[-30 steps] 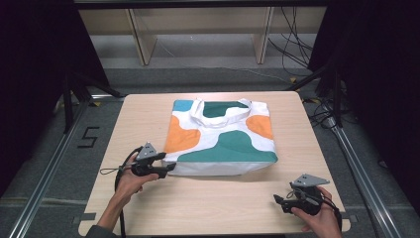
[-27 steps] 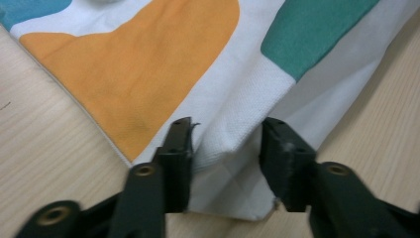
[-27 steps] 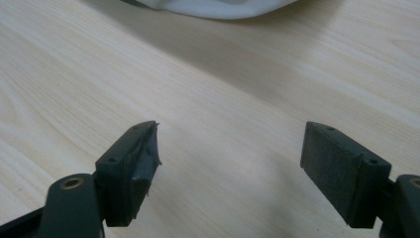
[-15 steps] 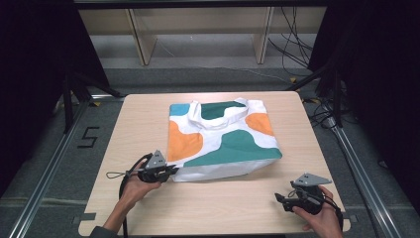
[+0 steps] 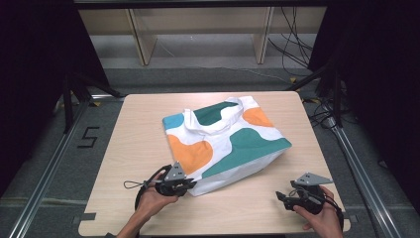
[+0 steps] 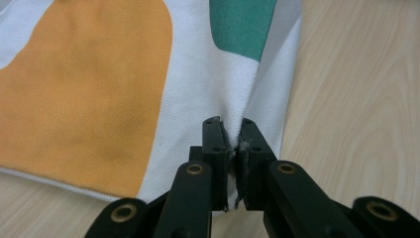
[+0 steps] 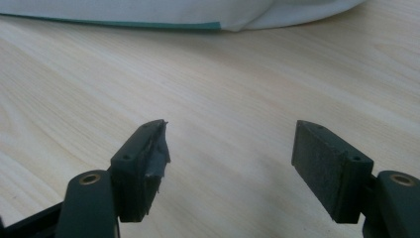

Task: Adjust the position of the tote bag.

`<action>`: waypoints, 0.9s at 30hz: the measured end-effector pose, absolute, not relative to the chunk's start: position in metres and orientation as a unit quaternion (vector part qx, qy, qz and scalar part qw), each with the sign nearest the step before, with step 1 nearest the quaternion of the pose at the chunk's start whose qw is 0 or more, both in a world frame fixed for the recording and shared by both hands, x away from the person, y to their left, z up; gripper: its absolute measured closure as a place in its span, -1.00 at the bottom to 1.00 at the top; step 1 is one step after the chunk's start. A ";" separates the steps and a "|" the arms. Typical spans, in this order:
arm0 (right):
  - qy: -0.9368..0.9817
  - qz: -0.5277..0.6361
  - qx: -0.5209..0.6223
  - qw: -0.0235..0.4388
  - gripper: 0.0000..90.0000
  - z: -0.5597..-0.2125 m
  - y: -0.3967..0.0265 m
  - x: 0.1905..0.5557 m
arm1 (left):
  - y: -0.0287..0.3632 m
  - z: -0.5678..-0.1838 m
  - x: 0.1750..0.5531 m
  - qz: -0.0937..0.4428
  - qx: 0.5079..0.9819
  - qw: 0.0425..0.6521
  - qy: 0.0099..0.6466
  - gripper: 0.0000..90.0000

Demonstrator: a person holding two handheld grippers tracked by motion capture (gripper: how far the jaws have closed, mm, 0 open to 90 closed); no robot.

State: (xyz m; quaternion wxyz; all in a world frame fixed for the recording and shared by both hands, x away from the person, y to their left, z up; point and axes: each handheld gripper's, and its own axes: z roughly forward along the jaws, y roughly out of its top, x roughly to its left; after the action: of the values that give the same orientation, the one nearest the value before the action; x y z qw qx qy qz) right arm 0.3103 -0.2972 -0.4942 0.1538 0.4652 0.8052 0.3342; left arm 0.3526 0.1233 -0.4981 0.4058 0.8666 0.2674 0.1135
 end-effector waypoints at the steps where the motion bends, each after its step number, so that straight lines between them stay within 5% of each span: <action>1: 0.805 0.334 0.465 0.154 -0.31 -0.494 -0.297 0.310 | 0.123 -0.498 0.353 0.113 0.867 0.406 0.267 0.86; 7: 0.812 0.335 0.437 0.194 0.11 -0.490 -0.305 0.317 | 0.112 -0.499 0.346 0.113 0.865 0.408 0.270 0.85; 8: 0.811 0.339 0.437 0.189 0.35 -0.487 -0.308 0.321 | 0.108 -0.499 0.344 0.112 0.865 0.408 0.269 0.85; 14: 0.825 0.340 0.392 0.224 0.90 -0.486 -0.310 0.340 | 0.099 -0.501 0.339 0.109 0.865 0.412 0.266 0.83; 27: 0.831 0.341 0.376 0.227 1.00 -0.489 -0.278 0.401 | 0.075 -0.499 0.327 0.106 0.867 0.417 0.252 0.84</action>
State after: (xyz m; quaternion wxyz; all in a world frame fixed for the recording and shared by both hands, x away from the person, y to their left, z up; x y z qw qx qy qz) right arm 0.4011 -0.2778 -0.4888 0.2266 0.3765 0.8309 0.3414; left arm 0.3271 0.0750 -0.4994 0.4166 0.8671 0.2517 0.1063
